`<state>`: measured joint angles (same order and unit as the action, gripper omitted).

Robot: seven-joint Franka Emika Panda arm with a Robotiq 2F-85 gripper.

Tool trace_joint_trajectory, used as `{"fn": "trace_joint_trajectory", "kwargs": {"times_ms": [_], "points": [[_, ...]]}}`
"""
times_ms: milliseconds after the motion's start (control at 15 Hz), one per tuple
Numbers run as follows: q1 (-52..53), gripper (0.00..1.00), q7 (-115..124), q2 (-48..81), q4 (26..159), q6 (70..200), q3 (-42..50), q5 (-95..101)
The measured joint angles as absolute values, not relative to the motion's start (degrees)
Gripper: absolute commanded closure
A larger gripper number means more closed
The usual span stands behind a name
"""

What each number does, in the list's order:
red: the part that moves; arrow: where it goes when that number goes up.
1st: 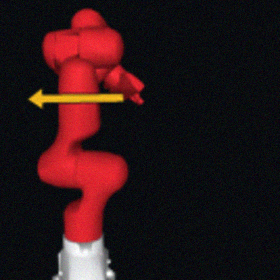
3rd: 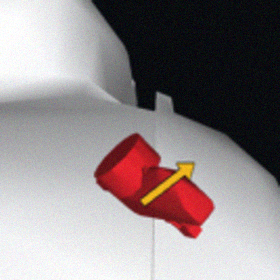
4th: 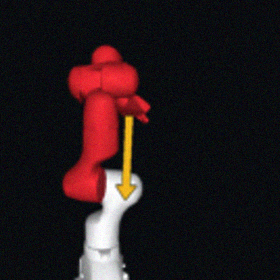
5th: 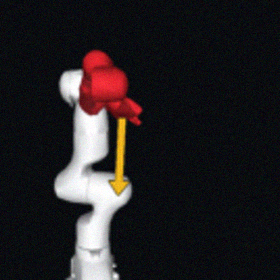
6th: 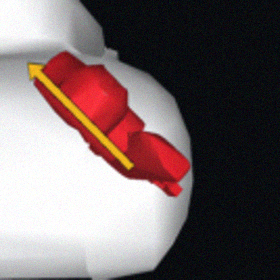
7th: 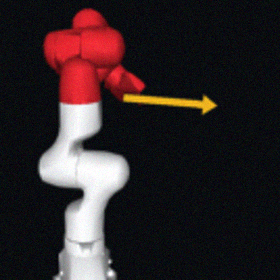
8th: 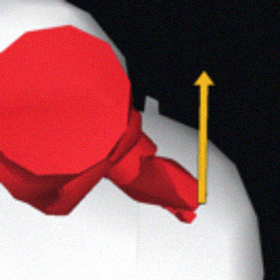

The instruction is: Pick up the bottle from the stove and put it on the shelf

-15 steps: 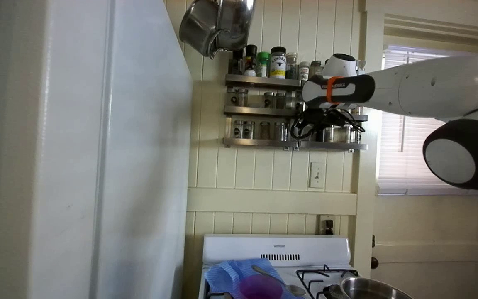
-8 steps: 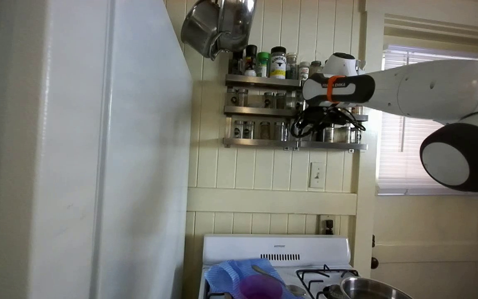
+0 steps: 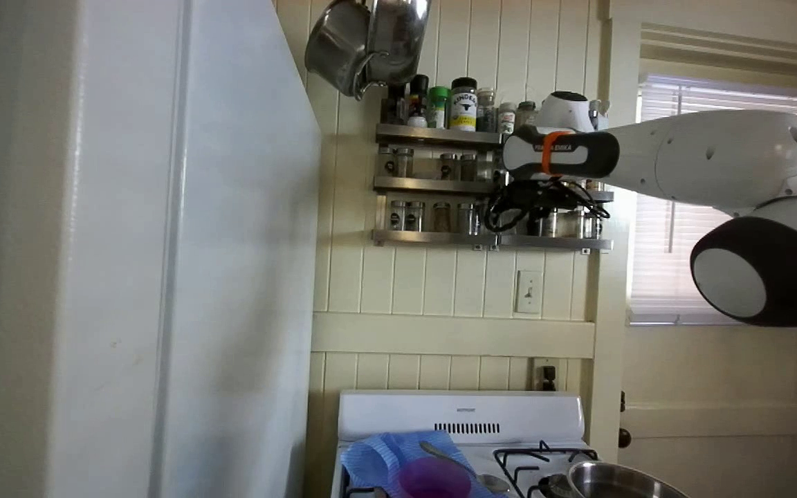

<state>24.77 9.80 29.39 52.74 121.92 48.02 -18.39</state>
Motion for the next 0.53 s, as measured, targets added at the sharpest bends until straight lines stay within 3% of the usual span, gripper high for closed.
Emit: {"fn": "trace_joint_trajectory", "kwargs": {"times_ms": [533], "points": [[24.7, 0.0, 9.61, 30.44, 51.13, 121.4, 47.94, -18.24]]}}
